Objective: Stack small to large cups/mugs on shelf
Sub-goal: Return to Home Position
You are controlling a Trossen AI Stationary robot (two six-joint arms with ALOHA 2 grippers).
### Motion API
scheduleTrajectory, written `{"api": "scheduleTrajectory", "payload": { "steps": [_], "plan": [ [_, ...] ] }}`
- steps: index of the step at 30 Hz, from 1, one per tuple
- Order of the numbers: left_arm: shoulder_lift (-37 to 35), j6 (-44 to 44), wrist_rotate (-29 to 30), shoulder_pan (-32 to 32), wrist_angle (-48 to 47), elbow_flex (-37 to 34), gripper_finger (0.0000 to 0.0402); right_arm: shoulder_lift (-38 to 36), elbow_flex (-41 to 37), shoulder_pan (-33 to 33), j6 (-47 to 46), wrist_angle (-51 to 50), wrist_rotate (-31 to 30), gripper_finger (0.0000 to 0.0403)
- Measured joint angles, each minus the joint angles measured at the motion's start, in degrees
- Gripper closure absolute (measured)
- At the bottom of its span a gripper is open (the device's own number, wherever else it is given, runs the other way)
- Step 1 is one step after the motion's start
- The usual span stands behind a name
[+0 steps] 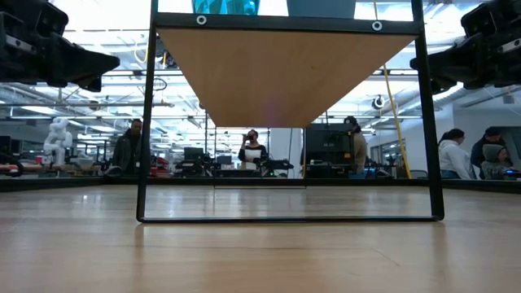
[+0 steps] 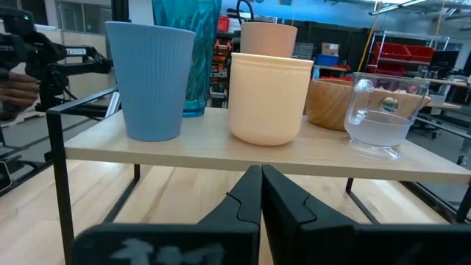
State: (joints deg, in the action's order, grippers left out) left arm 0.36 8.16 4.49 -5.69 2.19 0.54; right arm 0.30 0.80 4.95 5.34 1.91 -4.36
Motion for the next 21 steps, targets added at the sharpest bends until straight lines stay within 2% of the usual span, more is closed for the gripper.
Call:
{"api": "scheduleTrajectory", "payload": {
  "steps": [12,21],
  "plan": [
    [0.3,-0.9,-0.2,0.0,-0.9,0.1,0.0384,0.0,0.0,0.0,0.0,0.0,0.0,0.0403],
    [0.3,-1.2,0.1,0.0,-0.6,0.1,0.0399,0.0,0.0,0.0,0.0,0.0,0.0,0.0403]
  ]
}}
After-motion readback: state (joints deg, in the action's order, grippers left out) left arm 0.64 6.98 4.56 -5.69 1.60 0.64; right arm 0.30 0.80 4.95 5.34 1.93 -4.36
